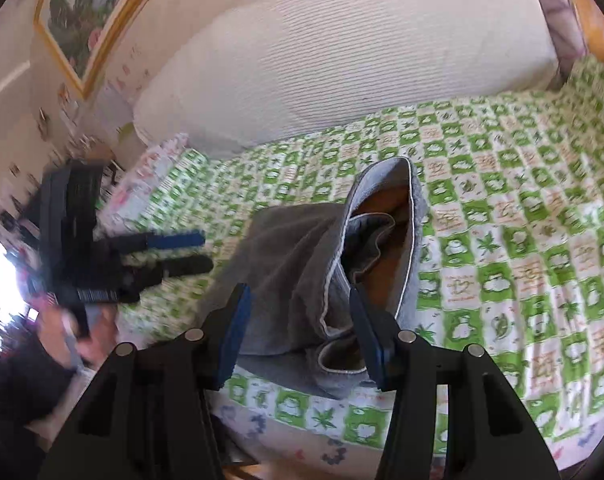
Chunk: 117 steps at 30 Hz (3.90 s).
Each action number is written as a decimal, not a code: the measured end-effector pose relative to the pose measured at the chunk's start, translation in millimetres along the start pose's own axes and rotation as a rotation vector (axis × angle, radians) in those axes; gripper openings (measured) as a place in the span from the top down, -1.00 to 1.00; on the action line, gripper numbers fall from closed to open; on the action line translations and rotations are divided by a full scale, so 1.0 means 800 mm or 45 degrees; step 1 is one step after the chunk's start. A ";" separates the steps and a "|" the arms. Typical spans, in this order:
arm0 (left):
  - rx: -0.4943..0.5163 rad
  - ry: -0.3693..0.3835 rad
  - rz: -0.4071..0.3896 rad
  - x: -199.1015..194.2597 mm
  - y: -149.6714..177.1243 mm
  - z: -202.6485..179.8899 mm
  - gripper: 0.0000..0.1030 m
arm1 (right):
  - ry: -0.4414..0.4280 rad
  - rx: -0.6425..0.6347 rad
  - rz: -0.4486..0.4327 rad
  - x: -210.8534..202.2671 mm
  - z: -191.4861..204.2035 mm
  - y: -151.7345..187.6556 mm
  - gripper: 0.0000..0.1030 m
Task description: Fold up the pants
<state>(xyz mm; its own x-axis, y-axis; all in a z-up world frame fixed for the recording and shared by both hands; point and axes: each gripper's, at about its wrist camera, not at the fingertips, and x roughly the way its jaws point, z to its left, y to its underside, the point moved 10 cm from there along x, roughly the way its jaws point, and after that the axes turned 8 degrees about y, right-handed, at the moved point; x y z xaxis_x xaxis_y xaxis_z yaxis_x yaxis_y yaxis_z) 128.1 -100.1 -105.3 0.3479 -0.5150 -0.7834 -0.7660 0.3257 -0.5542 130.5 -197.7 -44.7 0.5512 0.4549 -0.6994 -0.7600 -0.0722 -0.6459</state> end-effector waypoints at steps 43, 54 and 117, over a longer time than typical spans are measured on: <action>-0.002 0.045 0.173 0.096 -0.023 -0.016 -0.27 | 0.227 0.225 0.138 0.013 -0.088 0.069 0.04; -0.395 -0.029 0.034 0.012 0.077 0.103 -0.28 | 0.190 0.281 0.163 0.042 -0.084 0.060 -0.33; -1.079 0.251 -0.181 0.040 0.194 0.102 0.47 | 0.061 -0.440 0.596 0.375 0.151 -0.044 0.42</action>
<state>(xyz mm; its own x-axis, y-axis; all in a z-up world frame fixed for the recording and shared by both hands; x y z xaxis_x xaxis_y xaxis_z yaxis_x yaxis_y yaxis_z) 64.2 -1.6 -239.6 0.4310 -0.6590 -0.6164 -0.8930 -0.4095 -0.1867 281.1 48.7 -195.2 0.2052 0.2646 -0.9423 -0.7745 -0.5447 -0.3217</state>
